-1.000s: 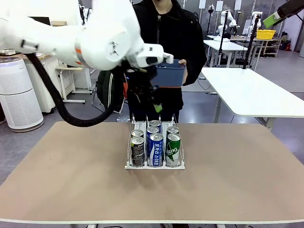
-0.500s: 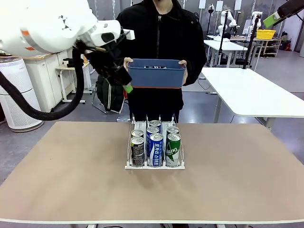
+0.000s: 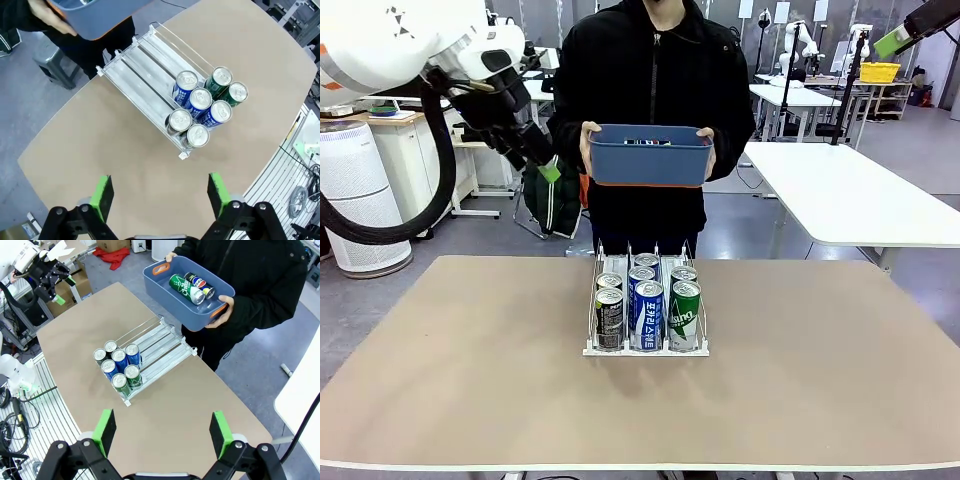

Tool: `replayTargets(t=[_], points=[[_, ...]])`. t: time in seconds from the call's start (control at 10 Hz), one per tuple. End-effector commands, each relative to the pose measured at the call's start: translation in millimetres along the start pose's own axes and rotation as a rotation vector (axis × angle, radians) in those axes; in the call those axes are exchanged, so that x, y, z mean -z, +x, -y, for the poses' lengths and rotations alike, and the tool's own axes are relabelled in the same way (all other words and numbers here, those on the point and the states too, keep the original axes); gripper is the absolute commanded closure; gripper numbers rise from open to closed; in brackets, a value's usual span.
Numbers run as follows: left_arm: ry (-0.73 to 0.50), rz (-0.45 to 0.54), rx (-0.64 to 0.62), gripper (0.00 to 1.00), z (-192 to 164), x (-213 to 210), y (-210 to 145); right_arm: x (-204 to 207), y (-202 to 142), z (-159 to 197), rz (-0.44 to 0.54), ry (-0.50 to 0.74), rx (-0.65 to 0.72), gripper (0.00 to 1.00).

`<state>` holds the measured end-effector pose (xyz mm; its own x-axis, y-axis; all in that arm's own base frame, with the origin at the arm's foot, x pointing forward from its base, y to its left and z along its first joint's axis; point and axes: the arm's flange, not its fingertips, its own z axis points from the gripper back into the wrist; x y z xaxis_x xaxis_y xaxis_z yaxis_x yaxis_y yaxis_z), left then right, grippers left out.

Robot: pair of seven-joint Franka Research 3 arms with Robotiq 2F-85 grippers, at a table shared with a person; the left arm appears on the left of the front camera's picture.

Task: Fill the beverage cans into the dispenser.
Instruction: Pick up the Pepsi coke handed by the human.

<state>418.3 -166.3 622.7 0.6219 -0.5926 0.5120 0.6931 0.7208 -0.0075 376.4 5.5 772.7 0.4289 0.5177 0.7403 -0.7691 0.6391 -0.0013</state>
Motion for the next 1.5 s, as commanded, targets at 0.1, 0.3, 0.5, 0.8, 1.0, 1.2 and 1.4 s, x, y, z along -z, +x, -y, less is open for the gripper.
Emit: replayTargets(t=[0.1,0.3,0.5,0.8,1.0,1.2,1.4], points=[[-0.047,-0.007,0.057,0.00,-16.0,-25.8,-6.2,1.3,-0.9,-0.4,-0.001,0.004,0.001,0.00],[-0.062,0.013,0.073,0.00,-22.6,-45.0,1.3,1.3,-0.9,-0.4,-0.001,0.004,0.001,0.00],[-0.066,0.053,0.102,0.00,-27.4,-66.9,10.4,1.3,-0.9,-0.4,-0.001,0.004,0.001,0.00],[-0.037,0.095,0.111,0.00,-22.4,-88.5,16.0,1.3,-0.9,-0.4,-0.001,0.004,0.001,0.00],[-0.030,0.119,0.110,0.00,-21.8,-97.3,17.7,1.3,-0.9,-0.4,-0.001,0.004,0.001,0.00],[-0.024,0.131,0.108,0.00,-20.5,-102.3,17.0,1.3,-0.9,-0.4,-0.001,0.004,0.001,0.00],[-0.024,0.142,0.100,0.00,-21.5,-102.4,16.4,1.3,-0.9,-0.4,-0.001,0.004,0.001,0.00]])
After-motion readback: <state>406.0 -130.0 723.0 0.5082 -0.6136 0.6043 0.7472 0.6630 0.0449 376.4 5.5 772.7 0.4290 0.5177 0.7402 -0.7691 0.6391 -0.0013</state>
